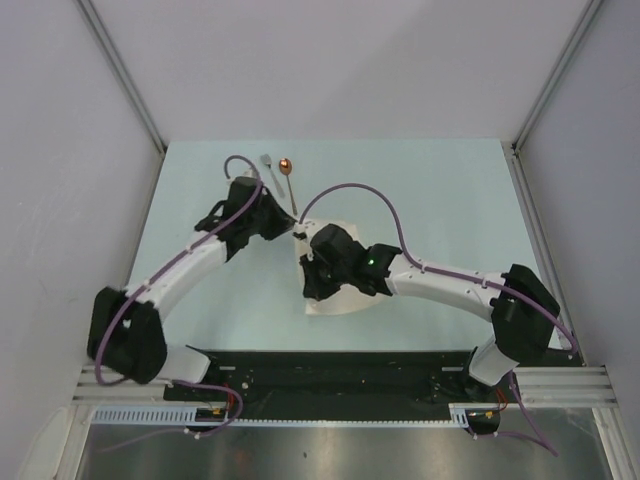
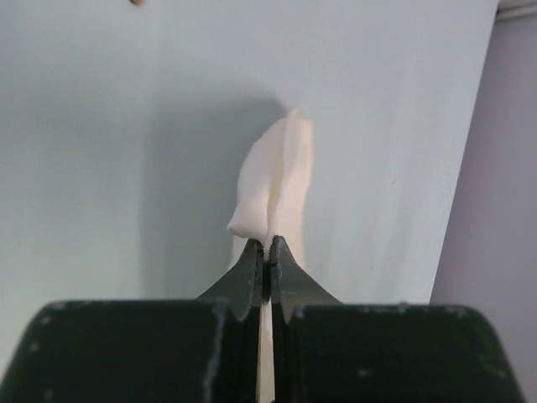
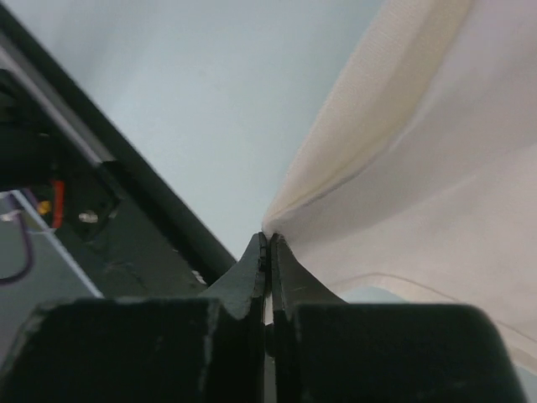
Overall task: Fold the napkin into a case and place the utensils inside
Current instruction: Turn over the upper triangle folded napkin at the center of the board.
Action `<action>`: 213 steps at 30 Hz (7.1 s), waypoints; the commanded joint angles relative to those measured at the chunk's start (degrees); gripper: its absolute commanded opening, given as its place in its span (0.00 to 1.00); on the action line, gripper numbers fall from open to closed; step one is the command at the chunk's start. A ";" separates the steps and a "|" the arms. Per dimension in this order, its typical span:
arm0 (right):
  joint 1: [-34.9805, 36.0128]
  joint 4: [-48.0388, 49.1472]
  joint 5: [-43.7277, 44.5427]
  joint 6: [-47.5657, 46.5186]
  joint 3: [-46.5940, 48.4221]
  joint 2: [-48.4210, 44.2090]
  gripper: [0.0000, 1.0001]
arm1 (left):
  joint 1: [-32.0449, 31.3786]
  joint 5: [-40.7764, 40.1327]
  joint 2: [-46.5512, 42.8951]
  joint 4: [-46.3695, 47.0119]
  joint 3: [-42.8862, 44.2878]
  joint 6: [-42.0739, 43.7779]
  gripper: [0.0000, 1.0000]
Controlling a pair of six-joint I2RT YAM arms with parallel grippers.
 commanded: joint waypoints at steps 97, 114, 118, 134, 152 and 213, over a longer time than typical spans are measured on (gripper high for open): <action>-42.04 9.30 -20.88 -2.24 3.70 20.93 0.35 | -40.66 -9.17 15.59 6.59 -1.17 8.37 0.64; -42.40 8.69 -20.96 -2.42 4.23 20.93 0.08 | -41.98 -14.71 19.28 0.61 5.15 9.95 0.32; -42.57 8.60 -21.31 -2.33 4.67 20.67 0.00 | -42.24 -14.62 18.06 0.17 6.82 10.65 0.21; -43.89 8.69 -23.42 -1.36 4.23 20.23 0.00 | -43.47 -19.27 16.64 -3.34 6.65 10.57 0.43; -43.89 8.51 -24.04 -1.54 4.50 20.05 0.00 | -43.91 -20.42 20.69 -6.42 10.60 12.68 0.00; -31.85 3.24 -14.99 11.20 -37.34 -22.66 0.33 | -22.99 -2.49 37.64 -6.16 41.02 28.85 0.49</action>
